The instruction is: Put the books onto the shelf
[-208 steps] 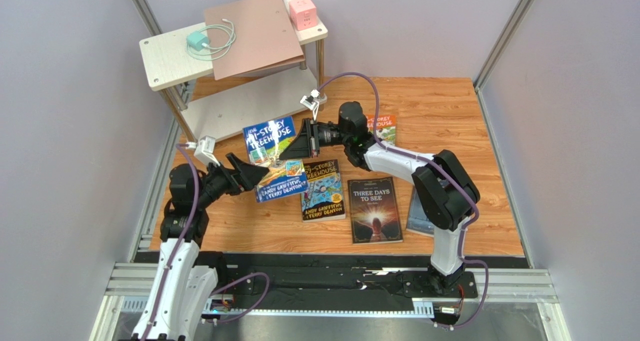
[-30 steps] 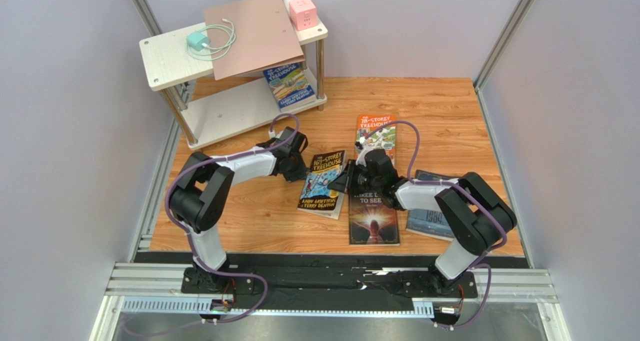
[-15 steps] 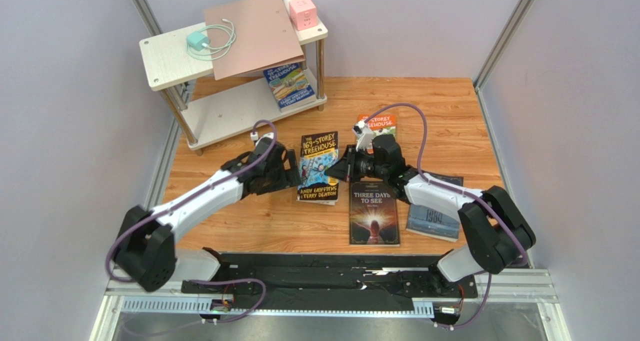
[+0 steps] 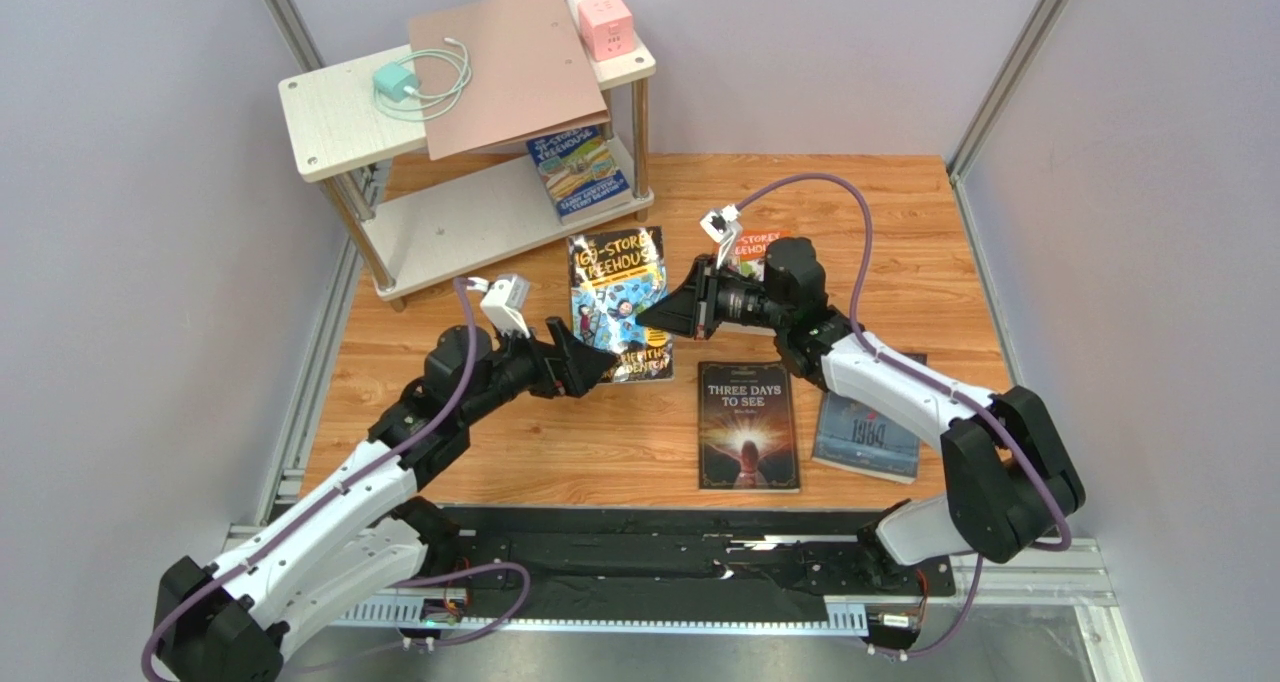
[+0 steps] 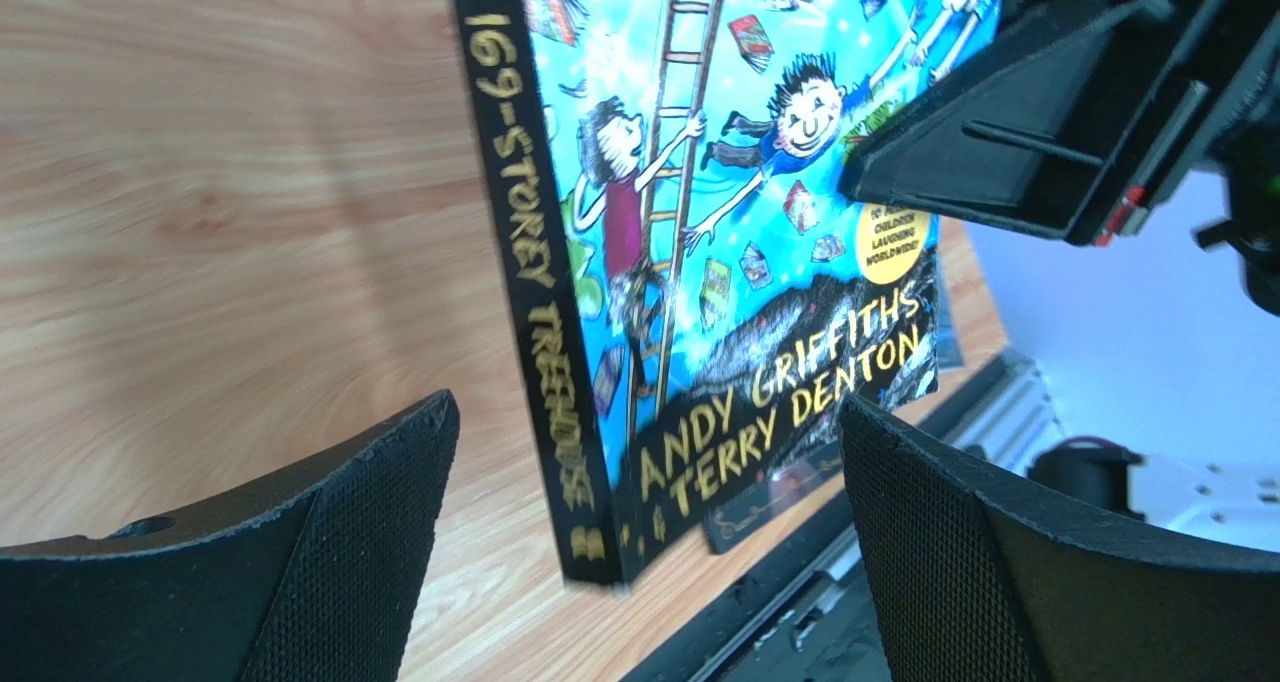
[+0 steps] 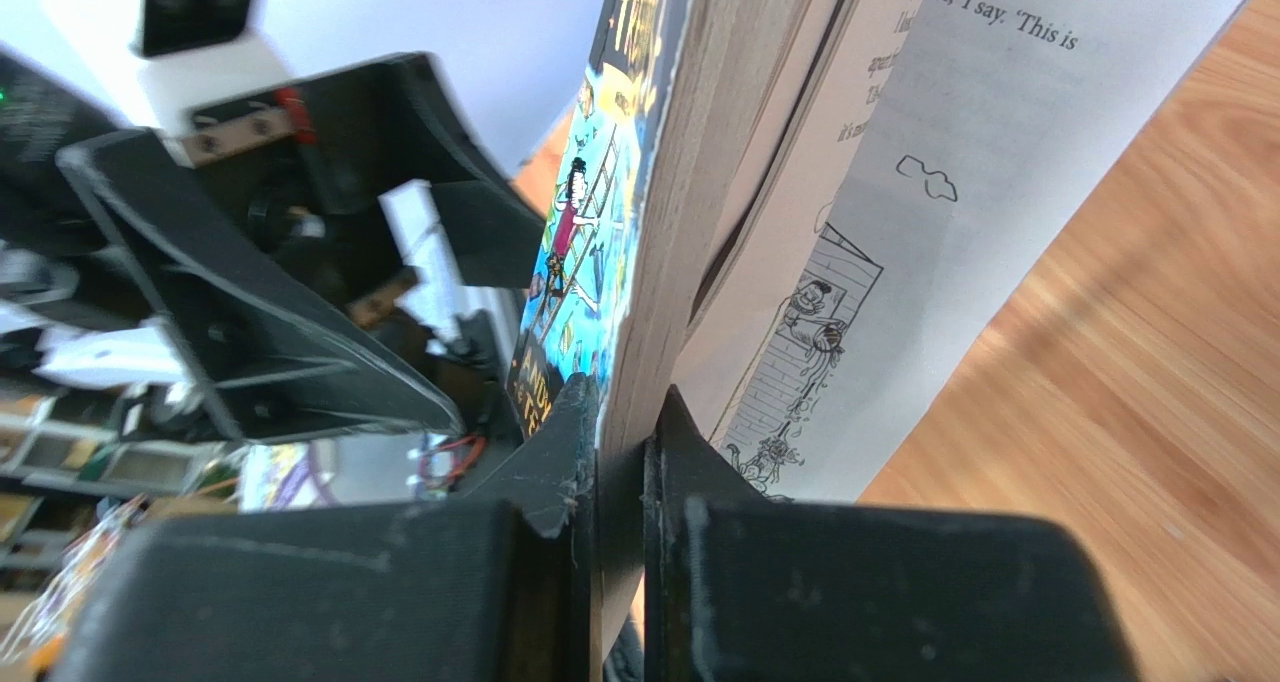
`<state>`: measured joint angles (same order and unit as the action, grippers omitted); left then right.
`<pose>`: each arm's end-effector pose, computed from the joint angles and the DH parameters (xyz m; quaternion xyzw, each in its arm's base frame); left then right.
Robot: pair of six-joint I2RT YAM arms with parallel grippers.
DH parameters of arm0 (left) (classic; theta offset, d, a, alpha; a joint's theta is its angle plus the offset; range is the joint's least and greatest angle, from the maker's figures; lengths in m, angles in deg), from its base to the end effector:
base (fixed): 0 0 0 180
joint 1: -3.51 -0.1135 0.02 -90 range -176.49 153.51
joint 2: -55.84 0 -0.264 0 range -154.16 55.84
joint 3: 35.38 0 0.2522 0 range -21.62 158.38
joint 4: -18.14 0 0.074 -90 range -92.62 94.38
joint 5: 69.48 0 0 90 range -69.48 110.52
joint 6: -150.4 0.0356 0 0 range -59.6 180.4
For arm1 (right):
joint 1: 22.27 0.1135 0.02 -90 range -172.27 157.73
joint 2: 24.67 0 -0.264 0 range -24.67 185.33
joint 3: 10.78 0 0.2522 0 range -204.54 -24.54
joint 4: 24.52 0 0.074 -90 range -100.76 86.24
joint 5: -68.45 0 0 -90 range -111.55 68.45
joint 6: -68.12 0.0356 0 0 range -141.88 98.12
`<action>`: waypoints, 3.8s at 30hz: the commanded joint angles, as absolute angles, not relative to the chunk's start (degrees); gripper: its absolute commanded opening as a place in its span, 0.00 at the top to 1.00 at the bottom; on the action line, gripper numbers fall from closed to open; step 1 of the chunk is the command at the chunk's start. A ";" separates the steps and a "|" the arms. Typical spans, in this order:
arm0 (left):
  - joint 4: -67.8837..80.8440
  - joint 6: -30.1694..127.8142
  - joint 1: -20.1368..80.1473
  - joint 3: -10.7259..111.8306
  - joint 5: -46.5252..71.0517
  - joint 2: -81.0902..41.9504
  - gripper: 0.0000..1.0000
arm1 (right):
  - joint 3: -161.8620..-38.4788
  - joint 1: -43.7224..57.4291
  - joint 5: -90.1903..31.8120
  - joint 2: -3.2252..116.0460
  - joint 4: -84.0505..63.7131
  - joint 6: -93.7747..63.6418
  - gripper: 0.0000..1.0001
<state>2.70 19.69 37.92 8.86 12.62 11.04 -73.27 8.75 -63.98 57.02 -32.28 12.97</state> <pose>0.1539 -0.1113 0.2669 -0.0024 0.7978 -0.4096 0.4424 0.2604 0.1846 0.2719 -0.2049 0.7289 0.5560 0.3431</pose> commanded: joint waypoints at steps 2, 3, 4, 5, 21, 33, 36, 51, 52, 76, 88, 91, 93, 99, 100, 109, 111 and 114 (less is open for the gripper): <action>13.86 19.97 37.87 7.30 4.80 8.12 0.01 | -77.53 8.66 -69.71 56.81 -42.93 17.14 0.97; 14.48 19.80 37.78 7.13 4.36 7.59 0.03 | -77.71 8.58 -69.71 56.63 -43.19 17.40 0.97; 15.27 19.36 37.87 6.86 4.00 6.80 0.07 | -78.06 8.66 -69.71 56.54 -43.20 17.49 0.97; 17.19 19.10 37.87 6.51 3.48 6.62 0.12 | -78.15 8.66 -70.15 56.45 -43.46 17.67 0.97; 16.24 15.84 35.15 12.56 6.83 -1.80 1.00 | -77.28 8.58 -50.30 52.16 -22.99 9.68 0.03; 38.28 2.77 21.18 18.72 -9.26 -22.01 1.00 | -65.59 8.66 -44.49 40.03 -19.55 9.15 0.00; 48.21 -2.94 18.54 20.21 -13.39 -28.07 1.00 | -64.09 8.75 -43.17 36.86 -18.24 8.53 0.00; 82.18 -30.50 12.74 43.68 -22.63 -63.17 1.00 | -63.47 8.84 -42.03 32.20 -11.12 3.26 0.00; 78.68 -29.43 12.56 44.29 -22.80 -62.73 1.00 | -63.21 8.84 -41.77 31.85 -10.94 3.08 0.00; 41.14 -14.31 7.37 66.00 -22.02 -69.41 0.98 | -62.68 8.84 -42.11 31.93 -9.10 1.59 0.00; 23.72 -5.08 7.37 75.14 -19.99 -72.48 0.69 | -62.86 8.84 -42.12 31.93 -8.39 1.06 0.00; 21.34 -3.76 7.46 77.69 -19.73 -74.06 0.59 | -62.68 8.84 -41.77 31.14 -7.78 0.62 0.00; 21.34 -4.28 7.46 78.14 -19.64 -75.03 0.58 | -62.59 8.75 -41.76 30.97 -7.78 0.53 0.00; 13.03 -0.34 8.07 80.16 -17.11 -74.69 0.29 | -62.59 8.84 -41.85 31.05 -7.69 0.36 0.00; 10.55 1.24 8.16 81.12 -16.22 -74.25 0.28 | -62.51 8.84 -41.94 31.05 -7.86 0.44 0.00; -18.90 15.04 10.36 91.31 -2.25 -71.96 0.27 | -61.89 8.84 -42.82 31.23 -8.92 1.41 0.00; -23.28 16.62 11.06 92.98 -0.40 -72.48 0.27 | -61.54 8.84 -42.99 31.14 -9.09 1.58 0.00; -26.81 17.69 11.33 94.92 -0.66 -73.10 0.28 | -61.10 8.84 -43.17 30.97 -9.27 1.94 0.00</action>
